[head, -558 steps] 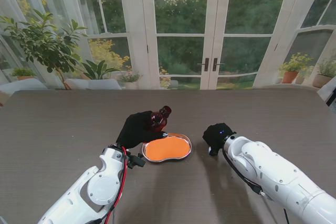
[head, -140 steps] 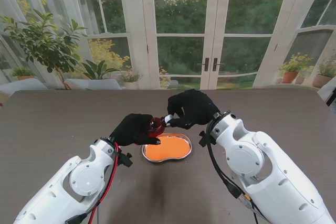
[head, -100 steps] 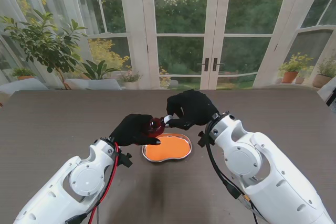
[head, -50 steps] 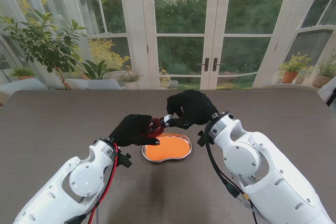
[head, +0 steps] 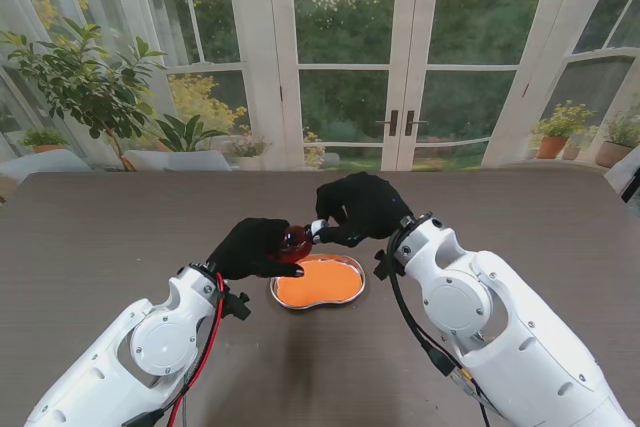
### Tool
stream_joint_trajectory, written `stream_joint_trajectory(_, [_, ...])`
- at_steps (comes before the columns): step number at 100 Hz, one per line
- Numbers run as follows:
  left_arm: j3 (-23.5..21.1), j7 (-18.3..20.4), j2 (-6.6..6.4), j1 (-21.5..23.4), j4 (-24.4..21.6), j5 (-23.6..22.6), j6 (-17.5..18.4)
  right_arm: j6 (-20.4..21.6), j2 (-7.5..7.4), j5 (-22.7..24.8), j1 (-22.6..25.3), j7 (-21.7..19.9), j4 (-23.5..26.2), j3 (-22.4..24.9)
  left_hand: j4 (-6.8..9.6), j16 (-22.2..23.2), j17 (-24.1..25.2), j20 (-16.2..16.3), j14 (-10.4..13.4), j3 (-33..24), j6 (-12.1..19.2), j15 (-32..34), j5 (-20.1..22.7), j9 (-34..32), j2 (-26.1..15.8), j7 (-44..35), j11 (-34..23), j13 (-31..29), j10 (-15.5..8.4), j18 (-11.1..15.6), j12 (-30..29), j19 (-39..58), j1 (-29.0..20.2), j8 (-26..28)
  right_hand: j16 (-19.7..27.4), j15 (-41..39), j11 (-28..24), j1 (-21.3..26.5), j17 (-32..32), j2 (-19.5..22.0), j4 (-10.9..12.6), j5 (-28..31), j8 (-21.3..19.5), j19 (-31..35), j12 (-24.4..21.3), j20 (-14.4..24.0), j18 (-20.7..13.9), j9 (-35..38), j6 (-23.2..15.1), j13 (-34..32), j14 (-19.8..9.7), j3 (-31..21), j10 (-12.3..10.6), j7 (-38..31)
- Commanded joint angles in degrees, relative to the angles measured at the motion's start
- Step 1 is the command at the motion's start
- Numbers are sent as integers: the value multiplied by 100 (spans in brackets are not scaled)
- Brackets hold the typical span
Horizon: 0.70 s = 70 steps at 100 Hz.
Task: Collect the cotton balls from the tray into a sample bottle
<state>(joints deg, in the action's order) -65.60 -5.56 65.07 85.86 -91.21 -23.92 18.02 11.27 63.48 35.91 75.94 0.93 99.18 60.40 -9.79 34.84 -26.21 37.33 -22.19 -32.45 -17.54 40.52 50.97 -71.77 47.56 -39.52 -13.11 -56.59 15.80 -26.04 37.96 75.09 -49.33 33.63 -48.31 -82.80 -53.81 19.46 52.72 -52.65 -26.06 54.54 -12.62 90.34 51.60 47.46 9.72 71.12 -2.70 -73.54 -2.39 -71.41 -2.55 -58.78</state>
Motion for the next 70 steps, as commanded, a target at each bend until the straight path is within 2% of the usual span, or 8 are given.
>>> stream_joint_trajectory(1, [-7,127,7,-25,-71,-2,27,31,31,21,17,-78,-33,-52,105,-29,162,10,3,-1711,1194,98,929,-154,-1527,-758,-112,10,-383,126,-61,-113,-1142,119,-11,-181,-79,600,31,250,459,146,-212,397,88,53,33,55,-437,-201,-131,-482,-115,-700])
stream_joint_trajectory(70, [13,252,-18,-65,-97,6,-11,36,-12,72,29,-250,16,-39,105,-23,142,4,-10,-1715,1162,110,924,-153,-1536,-767,-118,-5,-349,134,-53,-107,-1155,121,-26,-222,-83,654,12,383,517,76,-244,395,99,59,67,25,-311,-203,-129,-436,-59,-712])
